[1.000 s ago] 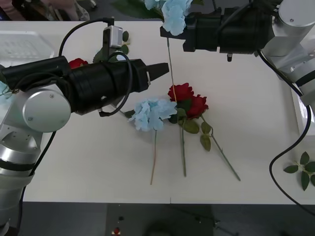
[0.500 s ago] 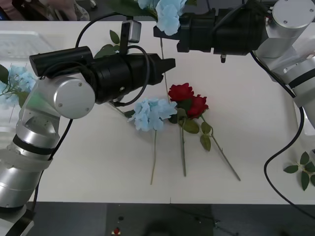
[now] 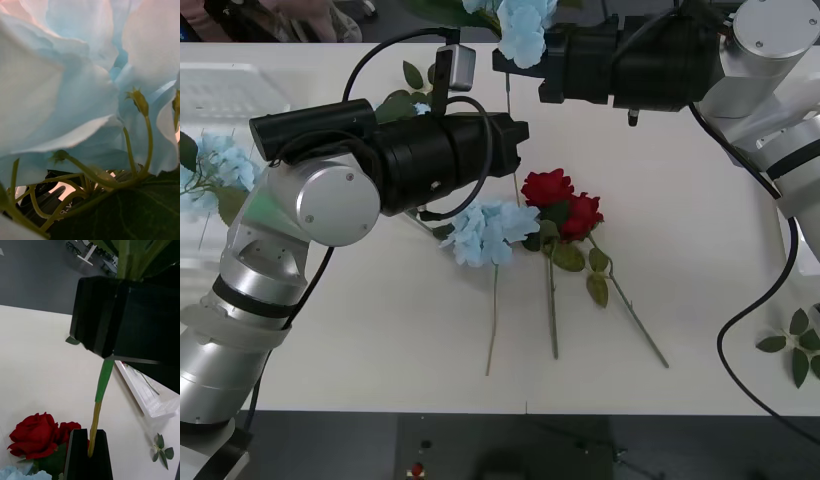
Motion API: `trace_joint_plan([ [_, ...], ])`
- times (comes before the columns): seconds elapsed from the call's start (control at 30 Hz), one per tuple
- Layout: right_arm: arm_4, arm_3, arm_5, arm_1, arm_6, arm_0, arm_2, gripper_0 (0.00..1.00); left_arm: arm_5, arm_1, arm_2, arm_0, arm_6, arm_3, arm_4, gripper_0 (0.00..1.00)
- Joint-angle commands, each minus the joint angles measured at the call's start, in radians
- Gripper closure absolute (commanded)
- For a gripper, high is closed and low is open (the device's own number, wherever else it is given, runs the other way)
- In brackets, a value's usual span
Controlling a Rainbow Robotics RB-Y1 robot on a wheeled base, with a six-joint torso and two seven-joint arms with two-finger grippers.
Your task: Put the red flowers into the right box and the blue flowers into the left box
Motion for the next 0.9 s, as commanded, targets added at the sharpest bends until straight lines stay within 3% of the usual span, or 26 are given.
trace_joint_plan([
  [0.03, -0.01, -0.04, 0.001, 0.018, 0.023, -0.031, -0.002, 1.0, -0.007, 0.035, 0.004, -0.018, -0.046, -0.01, 0.024, 1.0],
  [0.07, -0.01, -0.038, 0.003, 0.018, 0.023, -0.032, -0.004, 0.97, -0.009, 0.038, 0.004, -0.018, -0.046, -0.01, 0.03, 1.0],
  [0.1, -0.003, -0.04, -0.001, 0.018, 0.029, -0.032, -0.004, 0.66, -0.015, 0.046, 0.004, -0.018, -0.044, -0.01, 0.044, 1.0],
  [0.13, 0.008, -0.038, 0.006, 0.017, 0.027, -0.034, -0.004, 0.46, -0.019, 0.057, 0.005, -0.017, -0.043, -0.01, 0.056, 1.0],
  [0.23, 0.031, -0.038, 0.018, 0.012, 0.029, -0.038, -0.004, 0.24, -0.019, 0.103, 0.018, -0.018, -0.043, -0.01, 0.101, 1.0],
  [0.47, 0.039, -0.038, 0.072, -0.005, 0.01, -0.038, -0.002, 0.18, -0.019, 0.315, 0.044, -0.017, -0.049, -0.014, 0.288, 1.0],
  [0.57, 0.079, -0.038, 0.131, -0.028, -0.066, -0.041, -0.002, 0.18, -0.018, 0.477, 0.05, -0.017, -0.05, -0.014, 0.415, 1.0],
  [0.67, 0.174, -0.043, 0.249, -0.081, -0.207, -0.046, 0.004, 0.18, -0.013, 0.712, 0.05, 0.008, -0.047, -0.011, 0.546, 1.0],
  [0.83, 0.329, -0.13, 0.375, -0.195, -0.507, -0.057, 0.099, 0.18, 0.117, 1.0, 0.11, 0.086, -0.098, 0.059, 0.561, 1.0],
  [0.9, 0.378, -0.204, 0.389, -0.246, -0.651, -0.055, 0.163, 0.18, 0.185, 1.066, 0.142, 0.117, -0.155, 0.095, 0.527, 1.0],
])
